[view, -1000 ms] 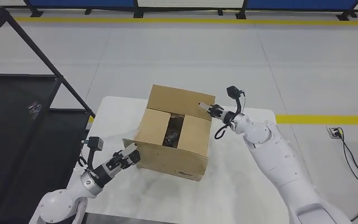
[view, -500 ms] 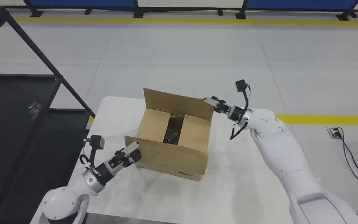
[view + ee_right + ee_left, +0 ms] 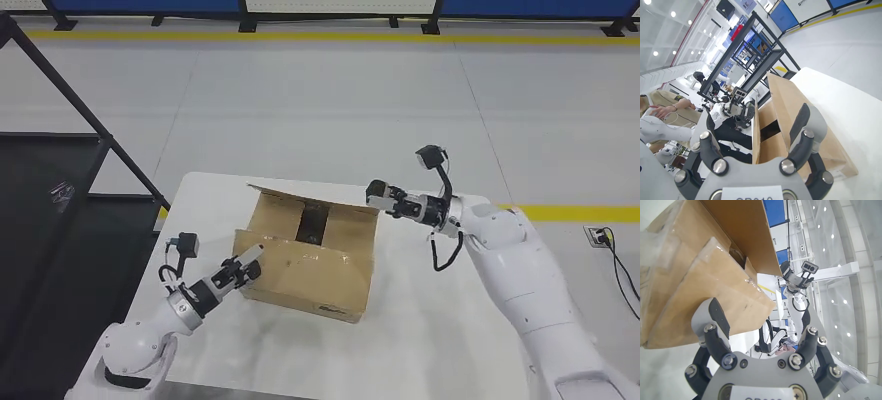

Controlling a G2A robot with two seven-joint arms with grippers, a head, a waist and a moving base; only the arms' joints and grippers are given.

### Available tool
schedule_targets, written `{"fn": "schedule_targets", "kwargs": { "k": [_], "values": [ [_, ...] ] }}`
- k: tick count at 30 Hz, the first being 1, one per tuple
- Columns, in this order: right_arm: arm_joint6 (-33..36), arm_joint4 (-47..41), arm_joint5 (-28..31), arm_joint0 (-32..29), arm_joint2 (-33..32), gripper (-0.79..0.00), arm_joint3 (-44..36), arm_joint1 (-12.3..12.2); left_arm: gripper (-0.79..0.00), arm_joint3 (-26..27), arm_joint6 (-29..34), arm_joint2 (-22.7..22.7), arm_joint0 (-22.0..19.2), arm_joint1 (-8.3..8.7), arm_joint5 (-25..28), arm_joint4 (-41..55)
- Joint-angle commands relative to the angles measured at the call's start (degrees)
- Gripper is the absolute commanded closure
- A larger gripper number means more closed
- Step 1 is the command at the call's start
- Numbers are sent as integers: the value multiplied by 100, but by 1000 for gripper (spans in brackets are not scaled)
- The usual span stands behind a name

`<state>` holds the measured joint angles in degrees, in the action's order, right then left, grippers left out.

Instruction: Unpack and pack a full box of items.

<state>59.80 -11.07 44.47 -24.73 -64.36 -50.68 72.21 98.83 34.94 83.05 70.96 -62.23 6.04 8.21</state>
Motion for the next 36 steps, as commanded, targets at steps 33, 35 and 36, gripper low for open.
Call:
{"fn": "schedule_targets", "kwargs": {
  "k": [33,35,36],
  "values": [
    [217,-310,-3210,-871,476,-785,-1265,-78,-785,-421,-1145,-450,-316,-154,231,-425],
    [179,-335,-3186,-918,471,-785,-1233,-79,-785,-341,-1209,-354,-238,-148,313,-420],
    [113,-371,-3171,-947,450,-785,-1215,-80,-785,-295,-1277,-281,-178,-141,356,-446]
  ]
}}
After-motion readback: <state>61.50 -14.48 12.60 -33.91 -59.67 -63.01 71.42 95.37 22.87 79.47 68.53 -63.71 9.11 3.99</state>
